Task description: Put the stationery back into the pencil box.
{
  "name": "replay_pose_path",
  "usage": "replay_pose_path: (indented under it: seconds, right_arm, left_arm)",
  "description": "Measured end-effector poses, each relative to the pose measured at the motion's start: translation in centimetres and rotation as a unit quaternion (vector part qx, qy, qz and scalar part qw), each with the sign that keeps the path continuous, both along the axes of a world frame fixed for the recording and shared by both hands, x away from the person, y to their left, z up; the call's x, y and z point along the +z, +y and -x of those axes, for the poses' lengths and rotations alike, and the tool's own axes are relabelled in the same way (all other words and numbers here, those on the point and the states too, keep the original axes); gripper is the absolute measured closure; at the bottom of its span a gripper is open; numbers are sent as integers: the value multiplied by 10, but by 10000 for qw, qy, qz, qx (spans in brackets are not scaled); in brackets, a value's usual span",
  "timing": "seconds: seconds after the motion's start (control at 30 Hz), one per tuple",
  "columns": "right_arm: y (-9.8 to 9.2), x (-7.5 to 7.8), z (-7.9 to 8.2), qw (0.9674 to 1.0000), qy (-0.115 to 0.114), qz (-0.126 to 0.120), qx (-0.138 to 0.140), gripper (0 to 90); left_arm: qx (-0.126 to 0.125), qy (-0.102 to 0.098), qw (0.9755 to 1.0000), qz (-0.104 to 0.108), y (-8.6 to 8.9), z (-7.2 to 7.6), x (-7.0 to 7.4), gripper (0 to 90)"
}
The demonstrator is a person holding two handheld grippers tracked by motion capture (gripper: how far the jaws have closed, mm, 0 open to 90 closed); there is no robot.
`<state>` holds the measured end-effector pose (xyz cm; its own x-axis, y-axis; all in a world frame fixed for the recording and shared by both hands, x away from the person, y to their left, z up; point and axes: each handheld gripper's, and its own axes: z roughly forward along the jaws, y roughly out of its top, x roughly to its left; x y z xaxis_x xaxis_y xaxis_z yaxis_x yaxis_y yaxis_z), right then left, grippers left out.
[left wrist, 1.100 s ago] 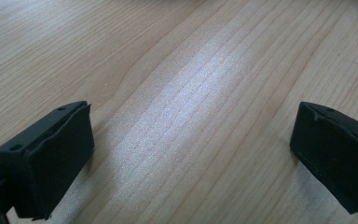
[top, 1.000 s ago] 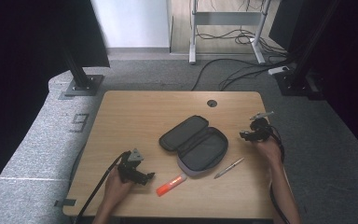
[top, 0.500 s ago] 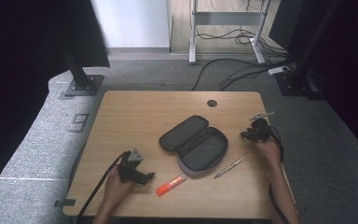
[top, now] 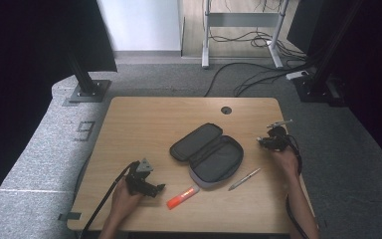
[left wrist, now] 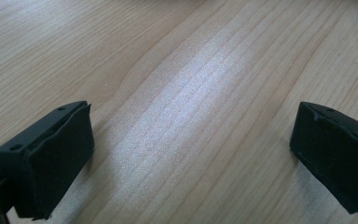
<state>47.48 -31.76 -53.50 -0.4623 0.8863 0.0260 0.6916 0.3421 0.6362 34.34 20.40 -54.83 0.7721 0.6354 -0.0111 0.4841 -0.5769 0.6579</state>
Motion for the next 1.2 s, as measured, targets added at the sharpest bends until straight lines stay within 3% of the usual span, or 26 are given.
replay_pose_path:
  seconds: [0.23, 0.77, 1.2]
  right_arm:
    - [2, 7, 8, 10000, -61, -53, 30, 722]
    - [21, 51, 35, 9984, -390, -154, 388, 722]
    - [58, 73, 51, 9946, -545, -173, 865, 721]
  left_arm:
    - [-2, 0, 10000, -2, 0, 0, 0, 0]
    - [-1, 0, 10000, -1, 0, 0, 0, 0]
    - [1, 3, 10000, 4, 0, 0, 0, 0]
